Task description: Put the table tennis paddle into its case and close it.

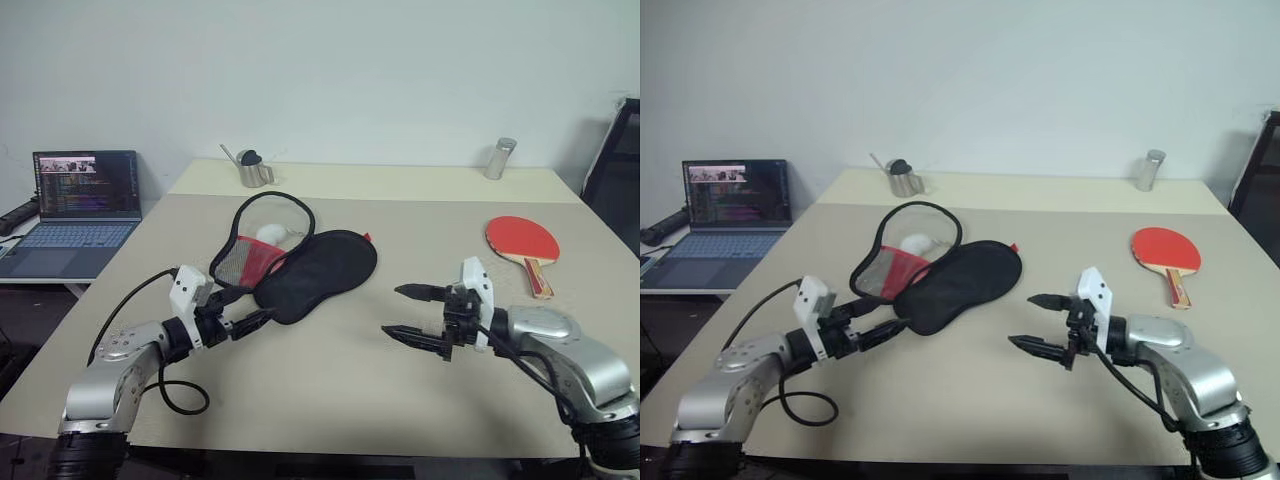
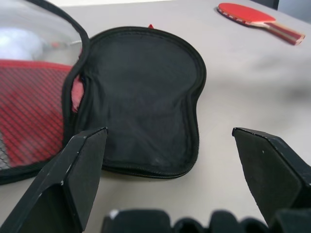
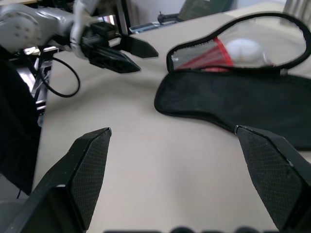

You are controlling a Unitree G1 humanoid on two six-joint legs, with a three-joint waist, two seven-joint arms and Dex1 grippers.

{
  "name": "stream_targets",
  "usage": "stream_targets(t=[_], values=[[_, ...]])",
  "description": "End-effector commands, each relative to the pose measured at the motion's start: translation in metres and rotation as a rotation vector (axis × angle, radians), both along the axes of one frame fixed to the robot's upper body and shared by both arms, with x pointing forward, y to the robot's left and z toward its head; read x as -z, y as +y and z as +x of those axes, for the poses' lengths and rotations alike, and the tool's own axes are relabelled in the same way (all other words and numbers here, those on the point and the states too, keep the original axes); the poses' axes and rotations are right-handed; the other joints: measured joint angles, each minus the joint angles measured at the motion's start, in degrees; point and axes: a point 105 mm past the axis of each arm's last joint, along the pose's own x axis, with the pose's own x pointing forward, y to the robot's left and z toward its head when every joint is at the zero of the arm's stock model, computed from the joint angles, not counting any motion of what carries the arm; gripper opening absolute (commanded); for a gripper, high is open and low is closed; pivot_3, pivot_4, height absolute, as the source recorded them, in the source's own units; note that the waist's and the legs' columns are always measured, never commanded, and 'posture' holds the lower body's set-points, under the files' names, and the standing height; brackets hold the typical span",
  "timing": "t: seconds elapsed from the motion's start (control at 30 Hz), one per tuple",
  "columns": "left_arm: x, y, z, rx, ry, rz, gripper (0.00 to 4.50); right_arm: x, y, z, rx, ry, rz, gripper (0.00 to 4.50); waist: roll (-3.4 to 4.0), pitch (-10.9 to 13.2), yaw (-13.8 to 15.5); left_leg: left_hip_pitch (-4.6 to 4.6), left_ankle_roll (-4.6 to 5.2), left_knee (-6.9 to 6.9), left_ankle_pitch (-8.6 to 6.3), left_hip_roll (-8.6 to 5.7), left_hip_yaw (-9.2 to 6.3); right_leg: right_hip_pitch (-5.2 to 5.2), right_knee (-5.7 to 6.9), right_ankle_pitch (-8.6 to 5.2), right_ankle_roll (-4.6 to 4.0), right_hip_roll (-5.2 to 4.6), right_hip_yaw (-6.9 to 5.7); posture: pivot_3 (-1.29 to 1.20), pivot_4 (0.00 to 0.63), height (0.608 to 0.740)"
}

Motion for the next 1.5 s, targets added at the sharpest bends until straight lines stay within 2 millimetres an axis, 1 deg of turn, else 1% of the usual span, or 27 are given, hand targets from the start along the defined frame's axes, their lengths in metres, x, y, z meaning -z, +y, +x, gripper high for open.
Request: stream_targets(t=[0.03, 0.13, 0.23, 0.47, 0.67, 0.93, 1.1, 1.3, 1.4, 1.47, 1.5], values=[[-0.005, 0.008, 0.003, -0.045, 0.026, 0.002, 4.5, -0.031, 0.003, -0.015, -0.084, -0.127, -0.032, 4.48, -0.01, 0.0, -0.1, 0.0, 0.0, 0.0, 0.0, 0.0, -0.01, 0.0, 0.0, 0.0, 0.0, 0.0, -0.01, 0.0, 0.15, 0.74], [-0.001, 0.008, 0.005, -0.074, 0.059, 0.01, 4.5, -0.038, 0.001, -0.015, -0.087, -0.169, -0.063, 4.48, -0.02, 0.0, -0.2, 0.02, 0.0, -0.01, 0.0, 0.0, -0.02, 0.0, 0.01, 0.0, 0.0, 0.0, -0.01, 0.0, 0.15, 0.74], [-0.001, 0.006, 0.011, -0.116, 0.092, -0.031, 4.5, -0.041, -0.001, -0.01, -0.065, -0.194, -0.067, 4.48, -0.06, 0.0, -0.1, -0.01, 0.0, 0.0, 0.0, 0.0, -0.02, 0.0, -0.01, 0.0, 0.01, 0.0, -0.01, 0.0, 0.15, 0.74], [0.005, 0.005, 0.024, -0.187, 0.141, -0.039, 4.5, -0.034, -0.003, -0.008, -0.057, -0.195, -0.071, 4.48, -0.08, 0.0, 0.1, -0.02, 0.0, 0.01, 0.0, 0.0, -0.02, 0.0, 0.0, 0.0, 0.0, 0.0, -0.02, 0.0, 0.15, 0.74], [0.011, 0.001, 0.032, -0.218, 0.193, -0.074, 4.5, -0.033, -0.005, -0.007, -0.051, -0.199, -0.073, 4.48, -0.08, 0.0, 0.1, -0.02, -0.01, 0.01, 0.0, 0.0, -0.02, 0.0, 0.0, 0.0, 0.0, 0.0, -0.02, 0.0, 0.15, 0.74], [0.018, -0.011, 0.042, -0.216, 0.237, -0.08, 4.5, -0.031, -0.005, -0.007, -0.044, -0.2, -0.074, 4.48, -0.09, 0.0, 0.1, -0.01, -0.01, 0.01, 0.01, -0.01, -0.02, 0.0, 0.01, 0.0, 0.0, 0.0, -0.02, 0.0, 0.15, 0.74], [0.021, -0.013, 0.049, -0.223, 0.246, -0.087, 4.5, -0.031, -0.005, -0.007, -0.035, -0.2, -0.074, 4.48, -0.09, 0.0, 0.2, -0.02, -0.01, 0.02, 0.01, -0.02, -0.02, 0.01, 0.02, 0.0, 0.0, 0.0, -0.02, 0.0, 0.15, 0.74], [0.028, -0.015, 0.056, -0.227, 0.266, -0.09, 4.5, -0.032, -0.006, -0.006, -0.021, -0.202, -0.071, 4.48, -0.09, 0.0, 0.3, 0.02, -0.02, 0.04, 0.01, -0.02, -0.02, 0.02, 0.06, 0.0, 0.0, 0.0, -0.02, 0.0, 0.15, 0.74], [0.031, -0.017, 0.058, -0.227, 0.269, -0.081, 3.86, -0.033, -0.006, -0.007, -0.016, -0.202, -0.069, 4.5, -0.09, 0.0, 0.4, 0.05, -0.03, 0.05, 0.02, -0.02, -0.03, 0.04, 0.1, 0.01, 0.0, 0.0, -0.02, 0.0, 0.15, 0.74], [0.032, -0.019, 0.059, -0.224, 0.272, -0.082, 3.22, -0.033, -0.005, -0.007, -0.014, -0.203, -0.068, 4.5, -0.09, 0.0, 0.4, 0.05, -0.03, 0.06, 0.02, -0.03, -0.04, 0.04, 0.1, 0.01, 0.0, 0.0, -0.02, 0.0, 0.15, 0.74], [0.032, -0.019, 0.06, -0.223, 0.273, -0.082, 2.81, -0.034, -0.005, -0.007, -0.014, -0.203, -0.068, 4.5, -0.1, 0.0, 0.4, 0.04, -0.03, 0.06, 0.02, -0.03, -0.03, 0.04, 0.1, 0.01, 0.0, -0.01, -0.02, 0.0, 0.15, 0.74]])
